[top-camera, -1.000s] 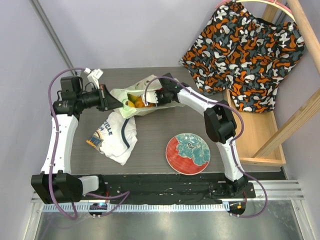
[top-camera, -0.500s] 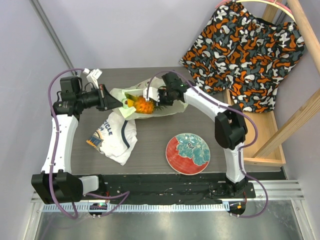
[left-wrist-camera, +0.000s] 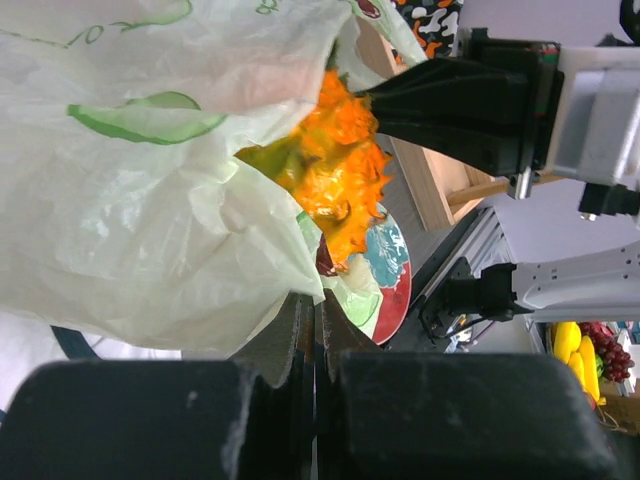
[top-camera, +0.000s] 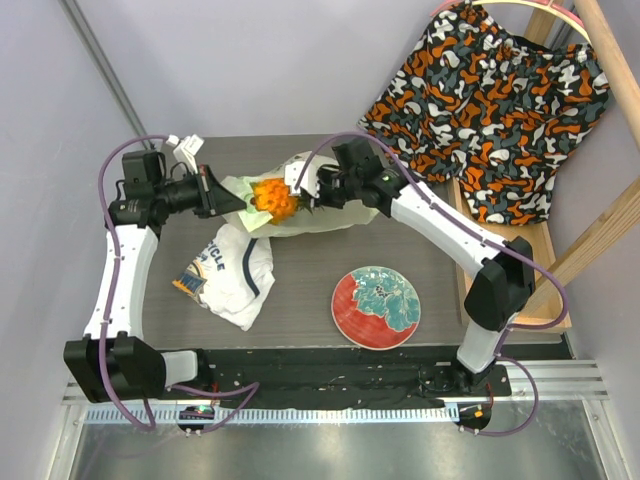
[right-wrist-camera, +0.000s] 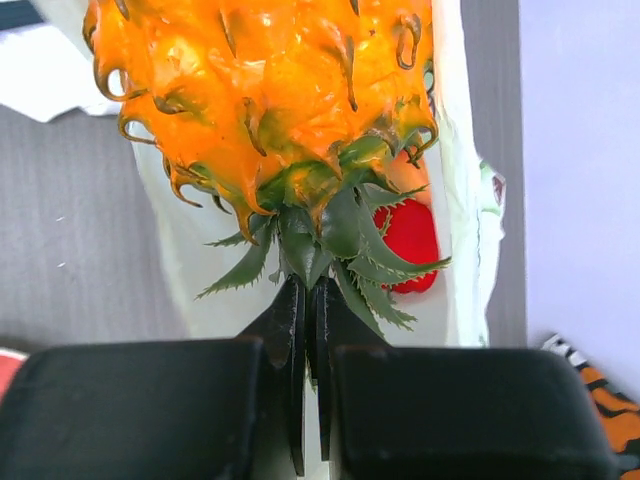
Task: Take the fake fruits out of the plastic bag
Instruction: Take out the fake fruit from the plastic bag, then place the fake fruit on the plate.
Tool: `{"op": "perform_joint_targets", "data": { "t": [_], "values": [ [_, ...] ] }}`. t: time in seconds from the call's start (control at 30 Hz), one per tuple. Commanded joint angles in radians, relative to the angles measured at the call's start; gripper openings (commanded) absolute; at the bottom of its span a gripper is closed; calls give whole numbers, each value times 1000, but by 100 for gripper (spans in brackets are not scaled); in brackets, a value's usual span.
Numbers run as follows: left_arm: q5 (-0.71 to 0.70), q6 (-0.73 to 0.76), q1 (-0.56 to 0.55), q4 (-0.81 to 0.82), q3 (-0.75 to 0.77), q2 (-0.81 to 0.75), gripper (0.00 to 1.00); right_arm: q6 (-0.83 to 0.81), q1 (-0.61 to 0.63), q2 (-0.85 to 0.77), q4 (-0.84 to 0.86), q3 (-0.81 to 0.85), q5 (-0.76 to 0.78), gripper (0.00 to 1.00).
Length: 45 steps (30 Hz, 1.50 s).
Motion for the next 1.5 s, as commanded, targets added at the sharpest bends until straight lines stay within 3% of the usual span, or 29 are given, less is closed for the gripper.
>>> {"op": "perform_joint_targets", "data": {
  "t": [0.0,0.43,0.67,0.87,0.93,1.03,1.2,1.47],
  "values": [
    [-33,-24,4,50,30,26,0,46,-2,-129,-41,-46,-4,1],
    [-27,-119,4,160,62,132,0,-204,0,-372,-322,-129,92,1],
    [-19,-150,4,191,138,180,0,-440,15,-468,-486,-253,209,2],
    [-30,-159,6,239,112,151,0,-423,20,-649,-408,-560,350,1],
    [-32,-147,6,224,105,140,0,-465,37,-697,-282,-691,452,1],
    [-22,-161,6,220,88,134,0,-541,69,-683,-149,-770,610,1],
    [-22,-176,6,246,83,131,0,-523,112,-590,-159,-700,759,1],
    [-22,-158,6,239,39,76,0,-411,144,-444,-205,-649,760,1]
  ]
}}
